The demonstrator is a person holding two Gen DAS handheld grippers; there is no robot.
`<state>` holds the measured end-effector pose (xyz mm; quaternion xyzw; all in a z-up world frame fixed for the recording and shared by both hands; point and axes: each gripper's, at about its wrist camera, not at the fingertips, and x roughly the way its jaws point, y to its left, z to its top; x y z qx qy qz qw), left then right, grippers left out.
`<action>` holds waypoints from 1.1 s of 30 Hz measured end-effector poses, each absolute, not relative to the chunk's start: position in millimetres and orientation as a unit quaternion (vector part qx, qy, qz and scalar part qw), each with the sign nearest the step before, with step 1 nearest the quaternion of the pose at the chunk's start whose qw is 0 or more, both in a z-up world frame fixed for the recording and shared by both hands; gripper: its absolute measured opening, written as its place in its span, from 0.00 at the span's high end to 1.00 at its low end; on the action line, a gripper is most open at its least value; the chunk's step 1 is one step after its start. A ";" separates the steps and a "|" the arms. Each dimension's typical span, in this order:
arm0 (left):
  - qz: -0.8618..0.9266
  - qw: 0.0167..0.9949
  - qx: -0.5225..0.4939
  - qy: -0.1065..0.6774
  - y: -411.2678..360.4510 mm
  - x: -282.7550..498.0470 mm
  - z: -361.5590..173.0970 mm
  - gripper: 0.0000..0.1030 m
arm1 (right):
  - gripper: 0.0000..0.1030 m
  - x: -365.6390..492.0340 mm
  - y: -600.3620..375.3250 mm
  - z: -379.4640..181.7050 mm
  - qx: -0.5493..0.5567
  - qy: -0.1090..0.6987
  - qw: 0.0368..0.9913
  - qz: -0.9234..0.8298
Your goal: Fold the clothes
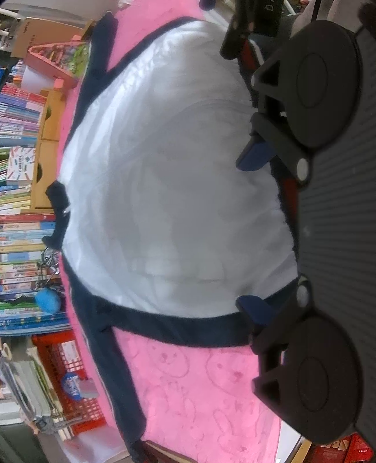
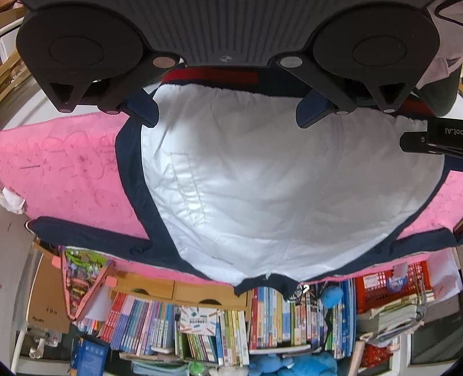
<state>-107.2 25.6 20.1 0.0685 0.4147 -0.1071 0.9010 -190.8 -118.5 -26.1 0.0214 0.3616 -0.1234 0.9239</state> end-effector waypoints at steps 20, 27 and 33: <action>-0.088 0.944 -0.005 0.318 45.3 -13.1 44.2 0.07 | 0.01 -156.7 -351.9 -2.6 0.300 0.126 0.917 -0.232; -0.052 0.945 -0.069 0.317 57.3 27.5 22.7 0.07 | 0.01 -117.9 -497.7 -16.9 0.332 0.084 0.883 -0.320; -0.028 0.943 -0.024 0.329 49.0 43.1 4.6 0.07 | 0.02 -70.7 -577.7 -41.8 0.322 0.116 0.867 -0.363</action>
